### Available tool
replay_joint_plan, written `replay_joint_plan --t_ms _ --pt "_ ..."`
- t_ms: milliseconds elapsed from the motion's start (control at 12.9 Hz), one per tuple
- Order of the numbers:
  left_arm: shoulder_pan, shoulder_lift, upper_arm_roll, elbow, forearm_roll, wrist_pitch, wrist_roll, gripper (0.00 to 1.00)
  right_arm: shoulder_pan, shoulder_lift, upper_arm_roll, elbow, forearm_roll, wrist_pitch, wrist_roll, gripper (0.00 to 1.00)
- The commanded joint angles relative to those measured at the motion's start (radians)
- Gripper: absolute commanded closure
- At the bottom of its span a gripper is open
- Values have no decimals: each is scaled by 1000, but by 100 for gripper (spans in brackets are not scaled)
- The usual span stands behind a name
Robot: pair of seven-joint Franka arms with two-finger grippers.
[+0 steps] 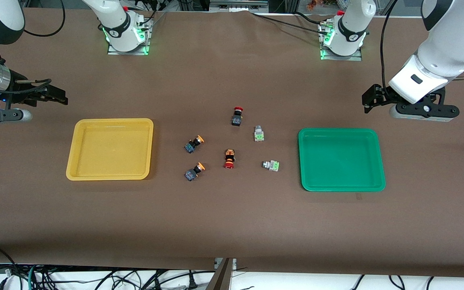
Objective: Place green and yellow buttons in trays
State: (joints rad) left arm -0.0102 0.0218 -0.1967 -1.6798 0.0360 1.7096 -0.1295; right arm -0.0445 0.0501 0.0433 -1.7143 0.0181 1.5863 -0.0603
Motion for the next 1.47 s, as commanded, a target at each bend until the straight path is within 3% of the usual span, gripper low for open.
replay_joint_plan --t_ms 0,388,543,698,853,1009,1241,1397 --pt "4 -8 -1 11 -13 -19 4 0 -12 -29 20 -66 -27 15 -23 0" --pt "-17 56 -12 11 -13 -77 13 0 -5 -1 24 8 -17 6 43 0" --pt "-40 137 -29 18 -13 -70 4 0 69 20 23 22 -21 18 178 0" --pt "-86 287 -29 137 -10 48 -82 0 154 66 24 24 -17 47 305 0" --pt "-146 447 -21 271 -1 70 -340 0 257 135 24 21 2 87 451 0" --pt "-169 565 -20 401 -2 71 -566 0 331 212 24 12 49 215 770 0" --pt "-243 648 -17 404 2 242 -932 0 438 364 24 10 54 403 1078 0" --pt "-296 702 -12 361 98 344 -1236 0 484 450 24 10 54 486 1253 0"
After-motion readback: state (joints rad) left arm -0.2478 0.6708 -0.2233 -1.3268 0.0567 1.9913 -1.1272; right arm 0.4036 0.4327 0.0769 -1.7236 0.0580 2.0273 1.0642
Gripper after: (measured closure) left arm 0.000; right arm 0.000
